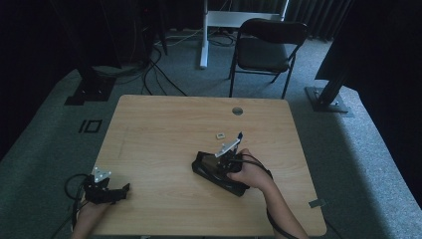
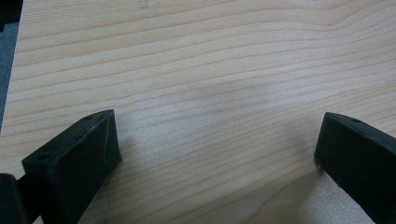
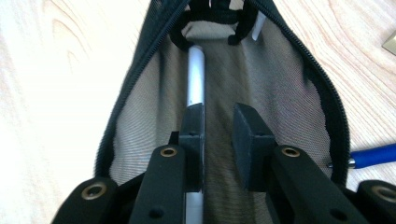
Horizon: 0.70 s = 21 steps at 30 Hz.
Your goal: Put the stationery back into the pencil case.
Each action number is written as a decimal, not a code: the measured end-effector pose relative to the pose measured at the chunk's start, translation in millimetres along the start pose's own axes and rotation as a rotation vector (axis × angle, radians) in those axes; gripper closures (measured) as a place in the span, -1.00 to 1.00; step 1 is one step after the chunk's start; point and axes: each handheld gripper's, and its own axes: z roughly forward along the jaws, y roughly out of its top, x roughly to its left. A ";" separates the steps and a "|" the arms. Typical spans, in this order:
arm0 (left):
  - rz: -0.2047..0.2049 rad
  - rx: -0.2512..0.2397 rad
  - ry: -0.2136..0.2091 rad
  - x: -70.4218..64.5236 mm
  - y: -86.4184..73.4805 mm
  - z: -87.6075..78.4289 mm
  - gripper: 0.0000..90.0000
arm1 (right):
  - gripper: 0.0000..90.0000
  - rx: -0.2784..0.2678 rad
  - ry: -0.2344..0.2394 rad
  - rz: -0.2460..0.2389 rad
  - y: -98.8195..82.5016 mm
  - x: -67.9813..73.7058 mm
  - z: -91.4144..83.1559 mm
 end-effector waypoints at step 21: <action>0.000 0.000 0.000 0.0 0.0 0.0 -1.00 | 0.63 -0.211 0.016 0.044 -12.3 -6.6 -35.1</action>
